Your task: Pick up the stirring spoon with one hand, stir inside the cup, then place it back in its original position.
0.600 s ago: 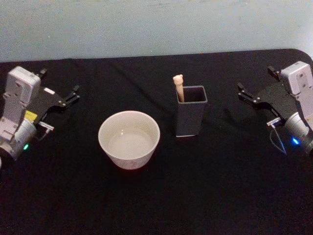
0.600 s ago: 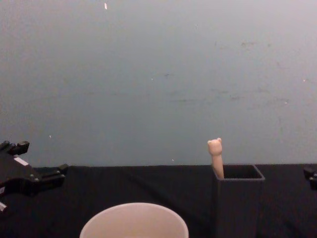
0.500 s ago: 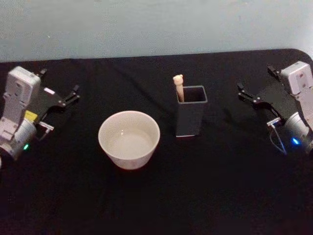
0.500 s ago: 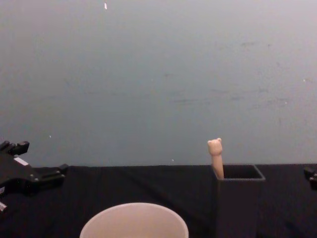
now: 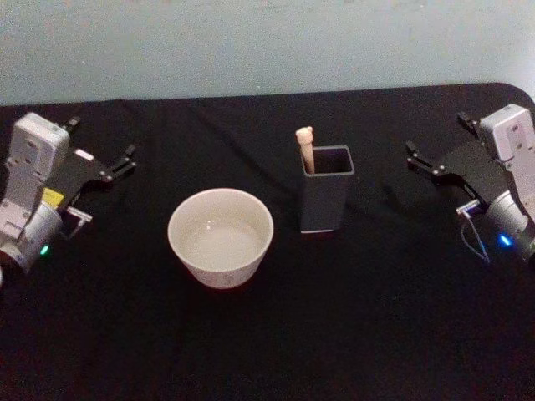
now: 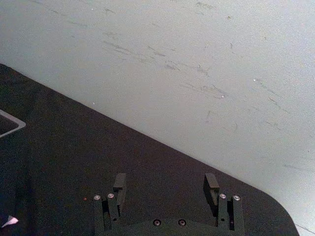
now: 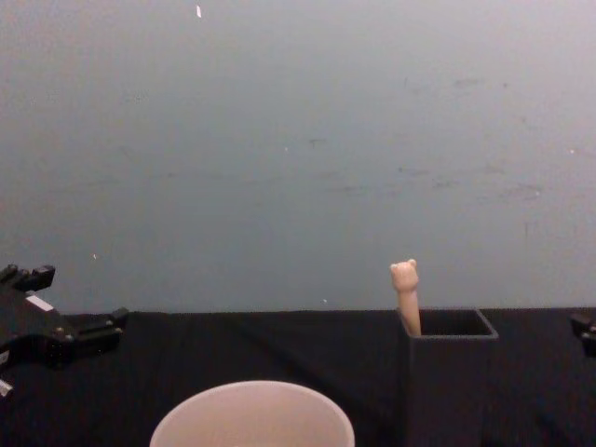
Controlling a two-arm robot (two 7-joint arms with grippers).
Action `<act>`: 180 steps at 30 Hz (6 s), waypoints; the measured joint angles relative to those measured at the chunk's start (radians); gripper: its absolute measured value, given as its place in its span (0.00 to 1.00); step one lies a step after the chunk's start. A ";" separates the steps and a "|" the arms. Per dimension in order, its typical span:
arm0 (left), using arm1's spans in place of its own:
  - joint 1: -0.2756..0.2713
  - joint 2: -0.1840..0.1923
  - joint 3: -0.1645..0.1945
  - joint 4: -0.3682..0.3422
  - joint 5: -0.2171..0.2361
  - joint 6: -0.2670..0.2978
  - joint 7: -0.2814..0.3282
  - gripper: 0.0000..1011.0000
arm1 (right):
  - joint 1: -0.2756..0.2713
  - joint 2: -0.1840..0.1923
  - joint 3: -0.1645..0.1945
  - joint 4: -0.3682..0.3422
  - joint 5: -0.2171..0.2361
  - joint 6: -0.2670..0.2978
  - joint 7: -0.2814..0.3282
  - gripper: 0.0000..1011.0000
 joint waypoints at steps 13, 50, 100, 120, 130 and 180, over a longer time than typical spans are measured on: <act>0.000 0.000 0.000 0.000 0.000 0.000 0.000 0.99 | 0.000 0.000 0.000 0.000 0.000 0.000 0.000 0.99; 0.000 0.000 0.000 0.000 0.000 0.000 0.000 0.99 | -0.084 0.038 0.094 -0.171 0.140 0.066 0.136 0.99; 0.000 0.000 0.000 0.000 0.000 0.000 0.000 0.99 | 0.039 0.028 0.021 -0.262 0.234 0.432 0.496 0.99; 0.000 0.000 0.000 0.000 0.000 0.000 0.000 0.99 | 0.133 -0.048 -0.024 -0.159 0.187 0.401 0.488 0.99; 0.000 0.000 0.000 0.000 0.000 0.000 0.000 0.99 | 0.168 -0.088 -0.037 -0.107 0.171 0.399 0.493 0.99; 0.000 0.000 0.000 0.000 0.000 0.000 0.000 0.99 | 0.190 -0.112 -0.044 -0.070 0.151 0.391 0.502 0.39</act>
